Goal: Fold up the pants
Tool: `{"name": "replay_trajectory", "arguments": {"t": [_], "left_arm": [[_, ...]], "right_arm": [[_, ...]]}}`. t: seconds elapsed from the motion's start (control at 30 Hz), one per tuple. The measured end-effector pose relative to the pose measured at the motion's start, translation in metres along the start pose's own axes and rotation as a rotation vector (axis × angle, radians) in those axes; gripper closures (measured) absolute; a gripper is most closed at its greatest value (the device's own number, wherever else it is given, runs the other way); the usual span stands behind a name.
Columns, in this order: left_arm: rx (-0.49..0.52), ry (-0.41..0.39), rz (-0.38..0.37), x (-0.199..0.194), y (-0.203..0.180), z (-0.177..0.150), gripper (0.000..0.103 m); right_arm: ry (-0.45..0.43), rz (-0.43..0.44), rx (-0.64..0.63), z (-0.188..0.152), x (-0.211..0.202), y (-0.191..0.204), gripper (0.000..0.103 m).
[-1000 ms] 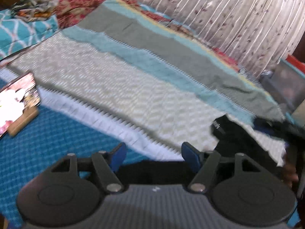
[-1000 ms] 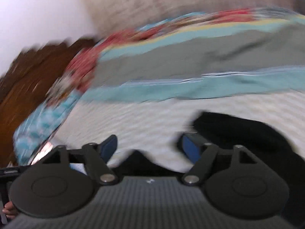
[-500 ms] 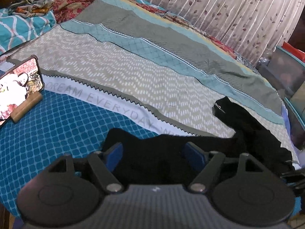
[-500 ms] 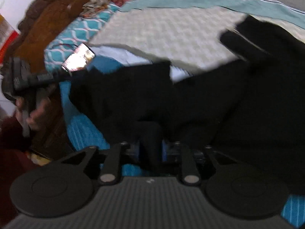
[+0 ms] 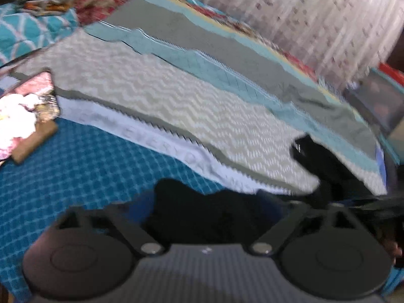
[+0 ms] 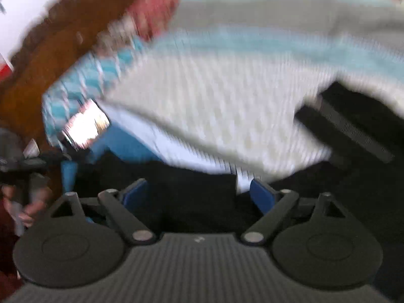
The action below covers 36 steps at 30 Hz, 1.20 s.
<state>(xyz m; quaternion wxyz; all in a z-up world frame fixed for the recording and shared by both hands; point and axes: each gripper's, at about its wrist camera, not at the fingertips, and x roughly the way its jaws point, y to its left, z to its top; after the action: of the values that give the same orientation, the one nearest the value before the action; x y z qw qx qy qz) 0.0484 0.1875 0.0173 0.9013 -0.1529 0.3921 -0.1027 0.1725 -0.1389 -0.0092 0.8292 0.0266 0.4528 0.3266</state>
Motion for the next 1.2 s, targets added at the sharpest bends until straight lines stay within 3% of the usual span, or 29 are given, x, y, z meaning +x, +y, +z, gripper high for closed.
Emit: {"name": "replay_trajectory", "arguments": {"t": [0.03, 0.07, 0.1, 0.2, 0.33, 0.37, 0.4, 0.43, 0.47, 0.5, 0.57, 0.63, 0.7, 0.8, 0.9, 1.0, 1.1, 1.2], "left_arm": [[0.016, 0.009, 0.022, 0.003, -0.002, -0.001, 0.087], [0.021, 0.009, 0.037, 0.003, -0.002, -0.002, 0.093], [0.002, -0.015, 0.027, -0.002, 0.001, -0.001, 0.098], [-0.073, -0.132, 0.010, -0.024, 0.012, 0.000, 0.100], [-0.230, -0.291, 0.085, -0.056, 0.033, 0.000, 0.100], [-0.268, -0.320, 0.135, -0.062, 0.038, -0.001, 0.099], [-0.307, -0.326, 0.192, -0.064, 0.043, -0.001, 0.091], [-0.336, -0.307, 0.223, -0.064, 0.050, -0.001, 0.077], [-0.354, -0.284, 0.220, -0.062, 0.056, -0.002, 0.073], [-0.372, -0.267, 0.208, -0.062, 0.061, -0.003, 0.072], [-0.392, -0.267, 0.199, -0.066, 0.068, -0.006, 0.072], [-0.377, -0.266, 0.184, -0.067, 0.070, -0.005, 0.072], [-0.351, -0.252, 0.152, -0.060, 0.068, 0.002, 0.072], [-0.266, -0.243, 0.128, -0.041, 0.054, 0.025, 0.071], [-0.183, -0.230, 0.130, -0.013, 0.036, 0.052, 0.064], [-0.169, -0.219, 0.144, 0.016, 0.021, 0.072, 0.064], [-0.156, -0.193, 0.124, 0.041, 0.002, 0.082, 0.065], [-0.100, -0.163, 0.159, 0.067, -0.015, 0.081, 0.065]], "right_arm": [[0.057, -0.017, 0.017, -0.002, 0.015, -0.004, 0.059], [0.104, 0.001, 0.028, -0.002, 0.023, -0.005, 0.082], [0.095, 0.006, 0.028, 0.004, 0.021, -0.002, 0.086], [-0.053, -0.026, -0.129, 0.054, -0.001, 0.031, 0.088], [-0.203, -0.046, -0.362, 0.152, 0.013, 0.099, 0.088], [-0.234, -0.026, -0.403, 0.172, 0.023, 0.115, 0.087], [-0.262, -0.008, -0.430, 0.194, 0.038, 0.134, 0.078], [-0.280, 0.004, -0.443, 0.210, 0.056, 0.148, 0.068], [-0.294, -0.007, -0.456, 0.222, 0.076, 0.162, 0.042], [-0.301, -0.049, -0.471, 0.225, 0.096, 0.166, 0.033], [-0.280, -0.141, -0.464, 0.220, 0.117, 0.164, 0.036], [-0.250, -0.093, -0.421, 0.203, 0.115, 0.140, 0.042], [-0.260, -0.116, -0.376, 0.185, 0.094, 0.103, 0.042], [-0.294, -0.268, -0.253, 0.162, 0.037, 0.024, 0.042], [-0.354, -0.434, -0.085, 0.139, -0.033, -0.049, 0.042], [-0.433, -0.563, 0.109, 0.098, -0.101, -0.115, 0.041], [-0.499, -0.568, 0.344, 0.045, -0.141, -0.165, 0.040], [-0.510, -0.480, 0.583, -0.003, -0.144, -0.207, 0.031]]}}
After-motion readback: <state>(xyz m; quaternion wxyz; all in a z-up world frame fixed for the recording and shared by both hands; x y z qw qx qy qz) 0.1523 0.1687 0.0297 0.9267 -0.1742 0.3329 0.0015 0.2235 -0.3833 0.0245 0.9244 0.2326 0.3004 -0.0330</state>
